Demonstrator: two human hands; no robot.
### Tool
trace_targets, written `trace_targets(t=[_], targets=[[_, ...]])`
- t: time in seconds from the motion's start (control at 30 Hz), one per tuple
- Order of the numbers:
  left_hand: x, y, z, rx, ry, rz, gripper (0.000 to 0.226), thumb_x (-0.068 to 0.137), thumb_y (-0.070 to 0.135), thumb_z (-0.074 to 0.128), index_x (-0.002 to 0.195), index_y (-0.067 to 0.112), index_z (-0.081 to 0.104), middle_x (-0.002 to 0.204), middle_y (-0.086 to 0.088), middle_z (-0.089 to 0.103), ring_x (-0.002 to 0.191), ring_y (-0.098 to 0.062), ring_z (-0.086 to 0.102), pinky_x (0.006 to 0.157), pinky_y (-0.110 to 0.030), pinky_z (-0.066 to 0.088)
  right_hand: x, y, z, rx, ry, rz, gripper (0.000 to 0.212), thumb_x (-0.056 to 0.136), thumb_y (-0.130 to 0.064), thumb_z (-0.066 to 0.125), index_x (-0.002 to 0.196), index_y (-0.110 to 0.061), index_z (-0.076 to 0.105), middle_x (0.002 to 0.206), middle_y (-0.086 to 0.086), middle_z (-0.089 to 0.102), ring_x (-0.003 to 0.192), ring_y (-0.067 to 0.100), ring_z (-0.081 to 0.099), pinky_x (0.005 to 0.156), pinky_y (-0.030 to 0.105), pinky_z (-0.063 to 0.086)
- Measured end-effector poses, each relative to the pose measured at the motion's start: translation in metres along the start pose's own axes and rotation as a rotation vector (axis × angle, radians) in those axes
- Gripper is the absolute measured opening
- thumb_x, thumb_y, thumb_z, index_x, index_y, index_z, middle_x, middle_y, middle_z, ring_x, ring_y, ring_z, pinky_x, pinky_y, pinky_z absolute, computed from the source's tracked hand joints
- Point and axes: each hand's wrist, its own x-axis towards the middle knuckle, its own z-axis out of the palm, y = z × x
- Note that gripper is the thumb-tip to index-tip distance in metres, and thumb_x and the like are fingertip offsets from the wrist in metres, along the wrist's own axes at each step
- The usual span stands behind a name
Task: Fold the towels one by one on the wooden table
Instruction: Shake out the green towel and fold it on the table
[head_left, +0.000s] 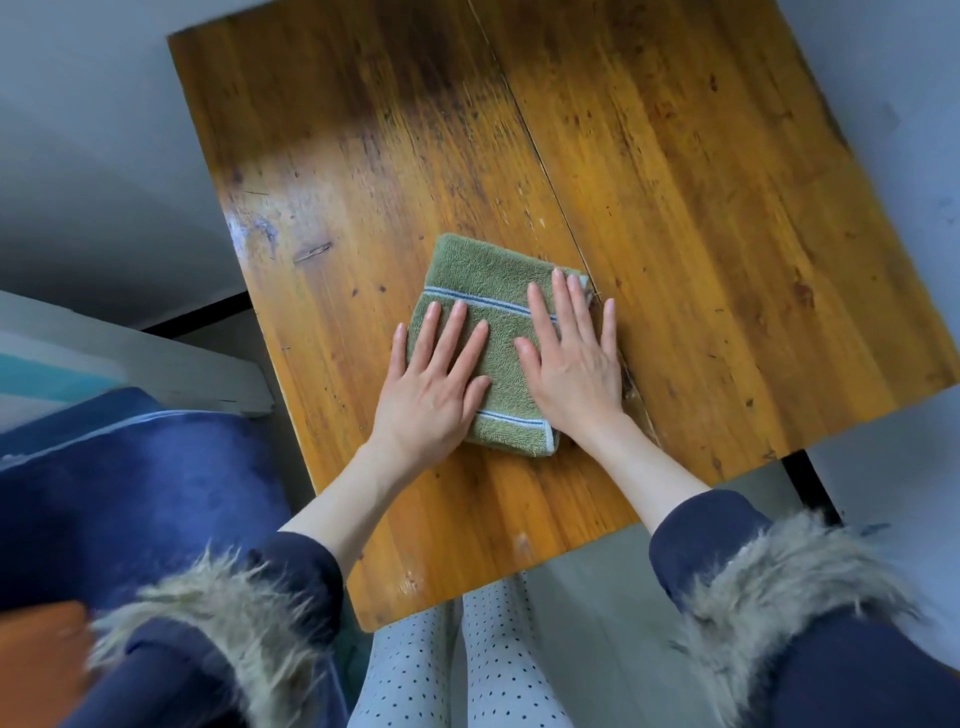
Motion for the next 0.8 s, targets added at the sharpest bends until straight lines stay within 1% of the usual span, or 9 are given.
trace_targets(t=[0.13, 0.2, 0.27, 0.33, 0.4, 0.47, 0.53, 0.63, 0.8], targets=[[0.001, 0.001, -0.002, -0.031, -0.047, -0.007, 0.058, 0.096, 0.046, 0.019, 0.147, 0.019, 0.019, 0.156, -0.009, 0.011, 0.144, -0.032, 0.005, 0.114, -0.054, 0.009, 0.002, -0.001, -0.004, 0.053, -0.025, -0.016, 0.058, 0.099, -0.039, 0.023, 0.149, -0.018, 0.002, 0.157, 0.007, -0.008, 0.144, 0.020, -0.013, 0.114, 0.048, -0.011], [0.001, 0.001, -0.007, -0.127, -0.071, -0.022, 0.056, 0.097, 0.043, 0.026, 0.148, 0.021, 0.019, 0.157, -0.005, 0.006, 0.145, -0.028, -0.002, 0.115, -0.053, 0.007, -0.001, -0.002, -0.012, 0.257, 0.026, -0.032, 0.054, 0.099, -0.029, 0.034, 0.148, -0.015, 0.017, 0.157, 0.007, 0.000, 0.145, 0.018, -0.006, 0.118, 0.041, -0.004], [-0.004, 0.003, -0.016, -0.303, -0.019, -0.039, 0.047, 0.098, 0.032, 0.037, 0.143, 0.017, 0.034, 0.156, -0.005, 0.016, 0.145, -0.028, 0.004, 0.114, -0.052, 0.014, -0.011, -0.005, -0.021, 0.510, 0.158, 0.026, 0.044, 0.096, -0.016, 0.044, 0.139, -0.008, 0.039, 0.155, 0.010, 0.019, 0.143, 0.018, 0.014, 0.115, 0.023, 0.008], [-0.010, 0.004, -0.027, -0.512, 0.113, -0.080, 0.037, 0.096, 0.017, 0.045, 0.133, 0.009, 0.048, 0.148, -0.012, 0.033, 0.141, -0.028, 0.023, 0.113, -0.045, 0.024, -0.021, -0.008, -0.027, 0.635, 0.327, 0.187, 0.033, 0.091, -0.008, 0.051, 0.124, -0.002, 0.053, 0.138, 0.014, 0.043, 0.127, 0.022, 0.041, 0.101, 0.009, 0.020], [-0.009, 0.003, -0.035, -0.673, 0.220, -0.194, 0.034, 0.094, 0.006, 0.047, 0.128, 0.003, 0.050, 0.138, -0.016, 0.042, 0.132, -0.027, 0.037, 0.111, -0.034, 0.028, -0.023, -0.007, -0.029, 0.749, 0.377, 0.440, 0.027, 0.088, -0.009, 0.056, 0.114, -0.002, 0.056, 0.120, 0.013, 0.053, 0.105, 0.023, 0.055, 0.084, 0.009, 0.029], [0.000, 0.000, -0.042, -0.768, 0.257, -0.326, 0.034, 0.093, 0.003, 0.047, 0.128, 0.002, 0.049, 0.131, -0.016, 0.047, 0.126, -0.026, 0.043, 0.108, -0.031, 0.030, -0.019, -0.005, -0.030, 0.875, 0.256, 0.689, 0.028, 0.089, -0.020, 0.058, 0.114, -0.007, 0.056, 0.115, 0.008, 0.057, 0.099, 0.021, 0.057, 0.082, 0.018, 0.035], [0.011, -0.005, -0.046, -0.818, 0.223, -0.422, 0.036, 0.093, 0.005, 0.048, 0.129, 0.003, 0.047, 0.128, -0.015, 0.049, 0.121, -0.026, 0.047, 0.106, -0.035, 0.034, -0.016, -0.003, -0.030, 0.905, 0.090, 0.820, 0.036, 0.088, -0.031, 0.059, 0.116, -0.010, 0.055, 0.113, 0.006, 0.061, 0.105, 0.023, 0.057, 0.088, 0.029, 0.041], [0.022, -0.012, -0.046, -0.816, 0.125, -0.505, 0.038, 0.094, 0.012, 0.049, 0.131, 0.005, 0.044, 0.129, -0.016, 0.052, 0.118, -0.026, 0.050, 0.102, -0.037, 0.037, -0.013, -0.003, -0.030, 0.874, -0.043, 0.870, 0.045, 0.086, -0.039, 0.059, 0.119, -0.008, 0.057, 0.118, 0.006, 0.062, 0.109, 0.025, 0.056, 0.087, 0.031, 0.041], [0.025, -0.019, -0.047, -0.804, -0.014, -0.632, 0.045, 0.093, 0.025, 0.054, 0.133, 0.008, 0.043, 0.121, -0.016, 0.059, 0.111, -0.031, 0.055, 0.096, -0.039, 0.042, -0.009, -0.004, -0.030, 1.014, -0.147, 0.869, 0.037, 0.087, -0.031, 0.059, 0.091, 0.005, 0.064, 0.099, 0.018, 0.069, 0.081, 0.025, 0.063, 0.072, 0.033, 0.047]])
